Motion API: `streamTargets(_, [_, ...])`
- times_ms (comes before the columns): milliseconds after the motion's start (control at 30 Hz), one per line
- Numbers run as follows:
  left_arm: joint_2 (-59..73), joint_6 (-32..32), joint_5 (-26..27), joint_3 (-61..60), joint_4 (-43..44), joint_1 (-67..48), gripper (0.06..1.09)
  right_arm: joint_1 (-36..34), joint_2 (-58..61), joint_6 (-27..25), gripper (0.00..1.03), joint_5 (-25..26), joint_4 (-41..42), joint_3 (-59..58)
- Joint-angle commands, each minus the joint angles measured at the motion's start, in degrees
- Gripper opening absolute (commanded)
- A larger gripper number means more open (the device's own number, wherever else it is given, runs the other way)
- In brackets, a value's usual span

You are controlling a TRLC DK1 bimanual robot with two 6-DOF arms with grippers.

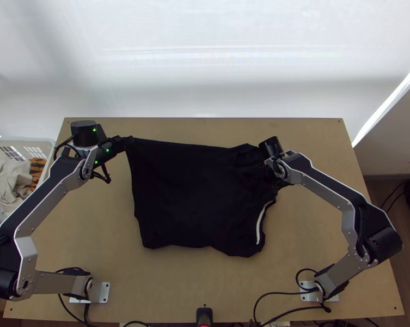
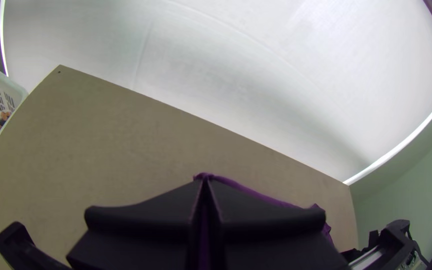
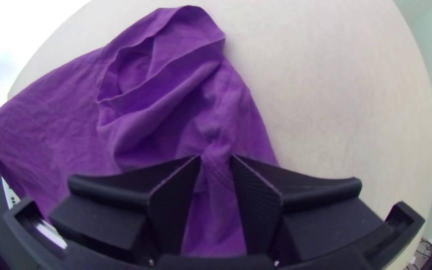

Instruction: Fold the t-shirt

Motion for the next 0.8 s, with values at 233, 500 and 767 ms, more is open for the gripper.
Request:
streamTargets(233, [-2.4,-0.14,-0.67,0.01,-0.69,0.22,0.1,0.12,3.0,-0.93,0.34,0.87,2.59,0.22])
streamTargets(500, [-2.4,-0.14,-0.67,1.15,-0.87,0.13,0.1,0.12,4.23,-1.02,0.2,1.05,2.94,-0.31])
streamTargets(767, [-3.36,-0.32,-0.67,2.73,-1.66,0.83,0.1,0.21,-7.46,-2.96,0.03,4.83,5.84,0.4])
